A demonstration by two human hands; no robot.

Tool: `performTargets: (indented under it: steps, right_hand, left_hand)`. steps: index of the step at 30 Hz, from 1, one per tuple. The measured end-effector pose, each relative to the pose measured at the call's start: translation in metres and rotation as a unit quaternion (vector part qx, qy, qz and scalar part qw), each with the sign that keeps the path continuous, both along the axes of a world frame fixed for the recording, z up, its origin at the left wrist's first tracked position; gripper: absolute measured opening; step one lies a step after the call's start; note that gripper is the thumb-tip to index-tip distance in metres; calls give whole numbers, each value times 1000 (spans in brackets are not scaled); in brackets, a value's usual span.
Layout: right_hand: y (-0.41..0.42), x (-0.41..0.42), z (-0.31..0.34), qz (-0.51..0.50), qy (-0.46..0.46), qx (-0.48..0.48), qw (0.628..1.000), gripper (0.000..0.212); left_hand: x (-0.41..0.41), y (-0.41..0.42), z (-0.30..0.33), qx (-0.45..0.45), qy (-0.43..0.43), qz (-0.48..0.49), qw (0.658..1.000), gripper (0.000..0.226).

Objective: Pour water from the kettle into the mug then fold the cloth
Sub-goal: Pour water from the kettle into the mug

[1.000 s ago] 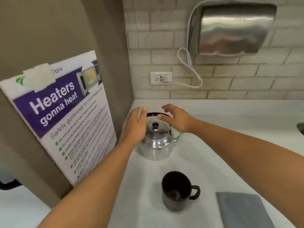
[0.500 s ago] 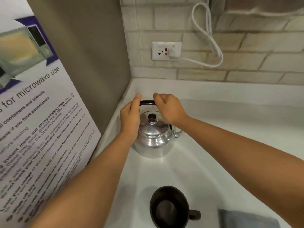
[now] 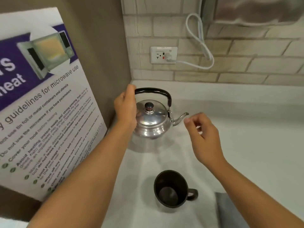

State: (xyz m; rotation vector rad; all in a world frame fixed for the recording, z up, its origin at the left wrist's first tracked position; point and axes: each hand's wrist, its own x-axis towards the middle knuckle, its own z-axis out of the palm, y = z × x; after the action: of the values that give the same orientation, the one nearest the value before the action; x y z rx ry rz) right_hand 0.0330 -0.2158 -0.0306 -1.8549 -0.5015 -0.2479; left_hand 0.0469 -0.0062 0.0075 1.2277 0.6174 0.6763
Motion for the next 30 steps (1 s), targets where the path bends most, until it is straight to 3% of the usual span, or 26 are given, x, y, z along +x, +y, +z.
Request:
performTargets:
  steps: [4, 10, 17, 25, 30]
  right_hand:
    - [-26, -66, -38, 10, 126, -32, 991, 39]
    - [-22, -114, -72, -34, 187, 26, 981, 49]
    - [-28, -110, -84, -82, 162, 74, 981, 56]
    - [-59, -80, -81, -111, 143, 52, 982, 48]
    - [-74, -72, -78, -109, 132, 54, 984, 49]
  left_hand:
    - [-25, -3, 28, 24, -26, -3, 999, 32]
    - [-70, -13, 48, 48, -7, -6, 999, 34]
    - [-110, -24, 47, 59, -17, -8, 998, 41]
    - [-131, -34, 38, 68, 11, -1, 998, 44]
    - [-132, -41, 27, 122, 28, 10, 992, 48]
